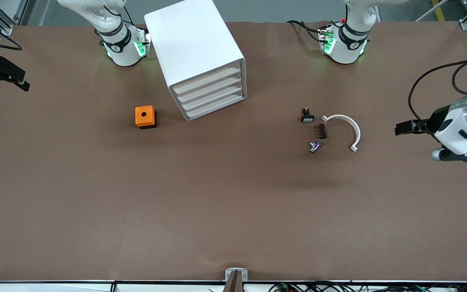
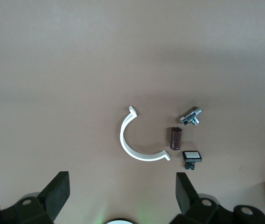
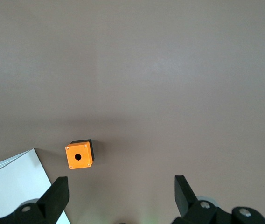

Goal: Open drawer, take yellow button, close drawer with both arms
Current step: 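Move the left gripper toward the white cabinet's drawer front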

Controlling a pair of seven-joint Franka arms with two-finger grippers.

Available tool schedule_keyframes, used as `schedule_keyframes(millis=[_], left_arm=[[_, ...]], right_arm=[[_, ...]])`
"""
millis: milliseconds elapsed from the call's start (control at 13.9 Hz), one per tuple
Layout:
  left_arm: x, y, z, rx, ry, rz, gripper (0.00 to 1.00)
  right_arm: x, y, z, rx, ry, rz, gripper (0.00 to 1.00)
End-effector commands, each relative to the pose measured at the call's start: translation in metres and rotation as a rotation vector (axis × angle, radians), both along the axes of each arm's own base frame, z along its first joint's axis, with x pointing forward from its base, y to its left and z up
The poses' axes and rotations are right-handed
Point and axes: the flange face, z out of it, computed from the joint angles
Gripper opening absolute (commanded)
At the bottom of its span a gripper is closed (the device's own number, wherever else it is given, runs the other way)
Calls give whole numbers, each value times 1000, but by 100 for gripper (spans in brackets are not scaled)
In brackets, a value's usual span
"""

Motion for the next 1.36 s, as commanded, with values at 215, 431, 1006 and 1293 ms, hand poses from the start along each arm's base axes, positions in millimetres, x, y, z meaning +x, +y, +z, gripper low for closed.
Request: schedule_keyframes(millis=[215, 431, 1006, 1293], left_arm=[[15, -56, -56, 11, 89, 143, 100], [19, -86, -85, -58, 157, 272, 100], [7, -198, -105, -39, 361, 740, 100], [-8, -253, -138, 86, 456, 886, 100]], right_arm=[[-8, 3, 3, 10, -11, 16, 100], [-8, 3, 2, 10, -8, 16, 100], [-7, 3, 1, 10, -7, 16, 100], [-8, 3, 2, 10, -6, 16, 100]])
